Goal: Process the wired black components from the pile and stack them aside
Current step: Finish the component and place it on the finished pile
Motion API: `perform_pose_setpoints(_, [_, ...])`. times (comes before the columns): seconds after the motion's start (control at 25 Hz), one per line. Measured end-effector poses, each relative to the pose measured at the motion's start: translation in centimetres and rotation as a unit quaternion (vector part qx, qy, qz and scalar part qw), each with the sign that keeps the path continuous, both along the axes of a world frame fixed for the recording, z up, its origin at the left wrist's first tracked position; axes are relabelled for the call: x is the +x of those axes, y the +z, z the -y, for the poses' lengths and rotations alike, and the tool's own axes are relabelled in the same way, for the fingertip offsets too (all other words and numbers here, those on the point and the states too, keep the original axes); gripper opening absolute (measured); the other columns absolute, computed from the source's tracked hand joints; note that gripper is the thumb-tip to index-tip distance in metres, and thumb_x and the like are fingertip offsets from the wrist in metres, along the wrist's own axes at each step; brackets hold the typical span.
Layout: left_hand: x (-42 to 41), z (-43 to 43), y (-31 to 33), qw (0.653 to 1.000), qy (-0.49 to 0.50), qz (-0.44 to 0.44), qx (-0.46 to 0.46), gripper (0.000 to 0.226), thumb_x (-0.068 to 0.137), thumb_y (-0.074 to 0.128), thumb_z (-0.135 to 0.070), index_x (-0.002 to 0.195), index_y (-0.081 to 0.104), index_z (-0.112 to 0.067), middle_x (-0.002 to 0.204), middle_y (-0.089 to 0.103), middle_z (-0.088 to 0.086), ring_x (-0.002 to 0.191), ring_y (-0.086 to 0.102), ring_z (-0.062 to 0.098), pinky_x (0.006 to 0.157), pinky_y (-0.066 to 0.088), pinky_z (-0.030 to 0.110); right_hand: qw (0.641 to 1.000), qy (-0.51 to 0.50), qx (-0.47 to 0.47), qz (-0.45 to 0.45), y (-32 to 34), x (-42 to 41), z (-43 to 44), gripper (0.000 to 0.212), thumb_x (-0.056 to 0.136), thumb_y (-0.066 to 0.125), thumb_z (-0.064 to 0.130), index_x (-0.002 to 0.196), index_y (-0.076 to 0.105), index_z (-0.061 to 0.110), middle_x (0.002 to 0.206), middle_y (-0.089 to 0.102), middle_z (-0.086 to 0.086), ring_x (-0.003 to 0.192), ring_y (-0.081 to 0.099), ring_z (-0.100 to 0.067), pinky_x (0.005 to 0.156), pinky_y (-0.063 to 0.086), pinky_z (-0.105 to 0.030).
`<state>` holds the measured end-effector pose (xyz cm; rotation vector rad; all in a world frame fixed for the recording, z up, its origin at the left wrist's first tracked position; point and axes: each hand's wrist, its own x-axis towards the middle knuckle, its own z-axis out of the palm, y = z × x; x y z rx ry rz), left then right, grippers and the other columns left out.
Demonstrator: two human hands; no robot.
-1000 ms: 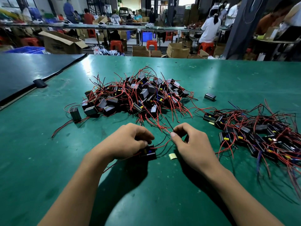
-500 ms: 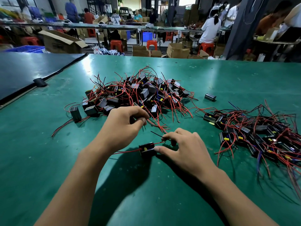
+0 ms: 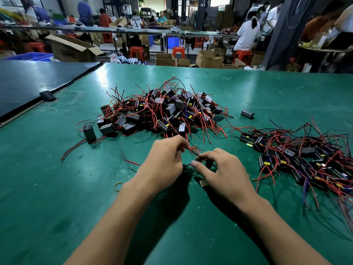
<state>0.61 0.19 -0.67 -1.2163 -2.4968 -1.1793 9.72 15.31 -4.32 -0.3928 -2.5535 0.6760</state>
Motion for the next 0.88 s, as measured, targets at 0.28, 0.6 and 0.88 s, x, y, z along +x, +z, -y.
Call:
perform_pose_setpoints(0.28, [0.8, -1.4, -1.7, 0.995, -0.006, 0.082, -0.049, 0.009, 0.091, 0.063, -0.021, 0.094, 0.058, -0.015, 0.080, 0.066, 0.002, 0.076, 0.057, 0.019, 0.069, 0.044, 0.029, 0.993, -0.015, -0.100, -0.066, -0.4, -0.2, -0.7, 0.014, 0.096, 0.062, 0.035, 0.098, 0.071, 0.025, 0.081, 0.071, 0.010, 0.065, 0.057, -0.004, 0.068, 0.046, -0.030])
perform_pose_setpoints(0.6, [0.4, -0.9, -0.9, 0.978, 0.000, 0.137, -0.154, 0.026, 0.090, 0.064, -0.041, 0.110, 0.065, -0.024, 0.094, 0.073, -0.001, 0.087, 0.065, 0.014, 0.073, 0.046, 0.022, 0.976, 0.023, -0.198, -0.093, 0.3, 0.1, -0.6, 0.015, 0.100, 0.057, 0.024, 0.088, 0.067, 0.022, 0.068, 0.067, 0.007, 0.058, 0.056, -0.004, 0.058, 0.041, -0.013])
perform_pose_setpoints(0.88, [0.5, -1.1, -1.4, 0.981, 0.010, 0.170, -0.097, 0.024, 0.089, 0.067, -0.027, 0.113, 0.069, -0.024, 0.088, 0.075, -0.005, 0.082, 0.066, 0.008, 0.064, 0.041, 0.007, 0.976, 0.051, -0.192, -0.091, 0.6, 0.3, -0.4, 0.017, 0.100, 0.058, 0.022, 0.084, 0.063, 0.020, 0.066, 0.066, 0.005, 0.059, 0.055, -0.001, 0.060, 0.040, -0.012])
